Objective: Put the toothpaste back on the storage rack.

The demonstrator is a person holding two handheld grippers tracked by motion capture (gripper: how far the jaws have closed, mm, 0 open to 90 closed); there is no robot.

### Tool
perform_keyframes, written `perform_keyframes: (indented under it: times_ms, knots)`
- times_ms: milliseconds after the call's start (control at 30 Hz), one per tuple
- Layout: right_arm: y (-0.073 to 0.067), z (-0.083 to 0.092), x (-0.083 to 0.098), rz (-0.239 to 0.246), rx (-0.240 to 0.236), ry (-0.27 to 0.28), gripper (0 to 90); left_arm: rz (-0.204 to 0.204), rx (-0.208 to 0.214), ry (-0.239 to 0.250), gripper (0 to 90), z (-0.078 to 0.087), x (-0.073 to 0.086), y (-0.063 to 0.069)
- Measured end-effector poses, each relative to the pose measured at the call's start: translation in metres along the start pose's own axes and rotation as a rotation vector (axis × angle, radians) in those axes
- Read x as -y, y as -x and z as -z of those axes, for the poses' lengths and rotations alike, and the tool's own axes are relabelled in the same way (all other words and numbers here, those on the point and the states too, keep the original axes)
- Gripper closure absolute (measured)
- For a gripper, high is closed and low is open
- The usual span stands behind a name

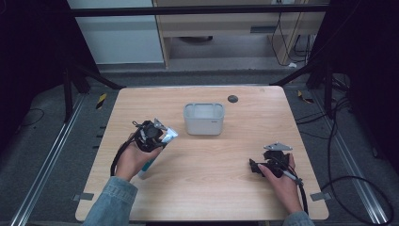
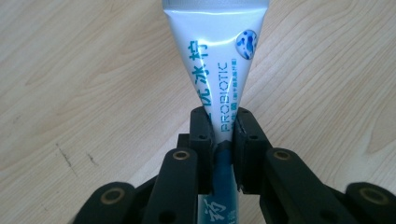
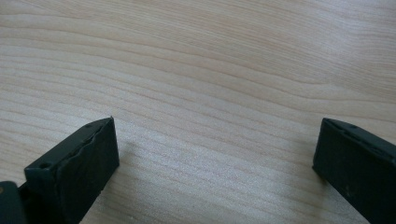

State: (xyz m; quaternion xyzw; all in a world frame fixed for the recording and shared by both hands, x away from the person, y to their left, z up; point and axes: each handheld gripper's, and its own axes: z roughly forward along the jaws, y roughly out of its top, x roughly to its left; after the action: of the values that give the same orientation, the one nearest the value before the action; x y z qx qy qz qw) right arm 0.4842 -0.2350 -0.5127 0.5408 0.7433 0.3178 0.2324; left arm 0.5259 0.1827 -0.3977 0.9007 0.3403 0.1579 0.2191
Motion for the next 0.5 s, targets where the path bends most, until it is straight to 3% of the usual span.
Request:
perform_keyframes:
  times_ms: [367, 500]
  knots:
    - [0.000, 0.000, 0.000, -0.001, 0.000, 0.000, 0.4, 0.006, 0.013, 0.078, 79.5, 0.018, -0.009, 0.001]
    - [0.000, 0.000, 0.000, -0.002, 0.000, 0.000, 0.4, 0.010, 0.047, 0.108, 79.5, 0.023, -0.015, 0.003]
